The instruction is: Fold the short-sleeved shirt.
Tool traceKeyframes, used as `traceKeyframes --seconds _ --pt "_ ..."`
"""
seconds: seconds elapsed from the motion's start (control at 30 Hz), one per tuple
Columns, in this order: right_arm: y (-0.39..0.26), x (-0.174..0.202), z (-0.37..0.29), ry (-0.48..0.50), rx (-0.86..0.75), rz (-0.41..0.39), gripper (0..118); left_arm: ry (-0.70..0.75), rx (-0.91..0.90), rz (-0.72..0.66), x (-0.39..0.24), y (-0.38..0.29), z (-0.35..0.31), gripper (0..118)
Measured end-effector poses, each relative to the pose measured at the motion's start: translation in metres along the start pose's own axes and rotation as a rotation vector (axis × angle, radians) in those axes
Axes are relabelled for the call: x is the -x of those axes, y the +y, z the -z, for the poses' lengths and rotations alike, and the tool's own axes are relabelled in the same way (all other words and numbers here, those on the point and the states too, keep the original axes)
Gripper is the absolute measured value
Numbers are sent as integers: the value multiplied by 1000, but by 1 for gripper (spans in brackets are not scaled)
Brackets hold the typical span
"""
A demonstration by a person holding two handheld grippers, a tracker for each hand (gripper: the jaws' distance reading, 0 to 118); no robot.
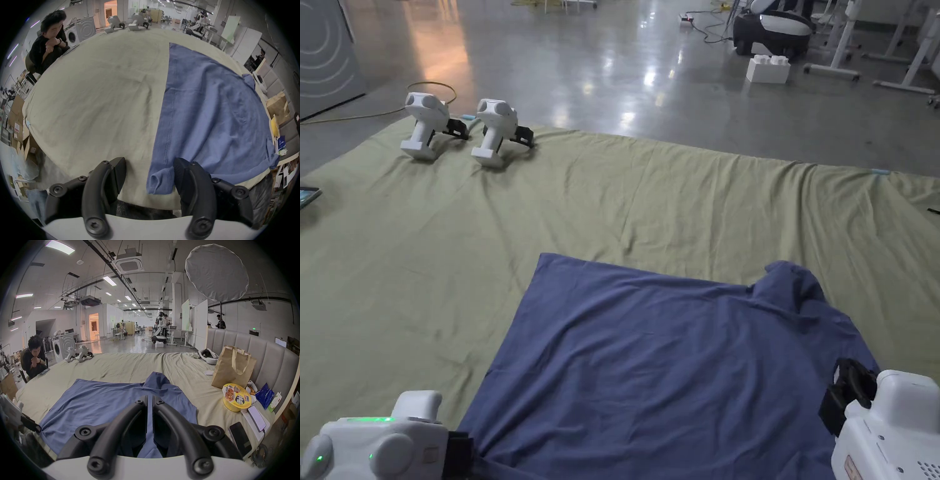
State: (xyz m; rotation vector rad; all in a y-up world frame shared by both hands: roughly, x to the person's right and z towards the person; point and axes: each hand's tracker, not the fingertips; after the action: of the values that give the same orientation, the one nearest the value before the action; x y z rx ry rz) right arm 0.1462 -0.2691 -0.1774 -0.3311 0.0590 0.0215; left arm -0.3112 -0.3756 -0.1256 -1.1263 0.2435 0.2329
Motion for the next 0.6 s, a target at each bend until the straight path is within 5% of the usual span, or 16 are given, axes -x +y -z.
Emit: traceKeyframes --seconds 0.17,0.23,0.4,0.6 --pt "-3 -6 0 -2 15 11 8 16 29 31 31 15 8 64" --pt "-5 -9 -1 -3 25 16 8 29 34 59 31 12 8 38" --pt "-8 -20 -5 -2 66 40 8 -81 24 39 24 18 9 12" --pt "-7 -50 -21 -13 176 -7 8 -91 -12 18 34 4 -14 9"
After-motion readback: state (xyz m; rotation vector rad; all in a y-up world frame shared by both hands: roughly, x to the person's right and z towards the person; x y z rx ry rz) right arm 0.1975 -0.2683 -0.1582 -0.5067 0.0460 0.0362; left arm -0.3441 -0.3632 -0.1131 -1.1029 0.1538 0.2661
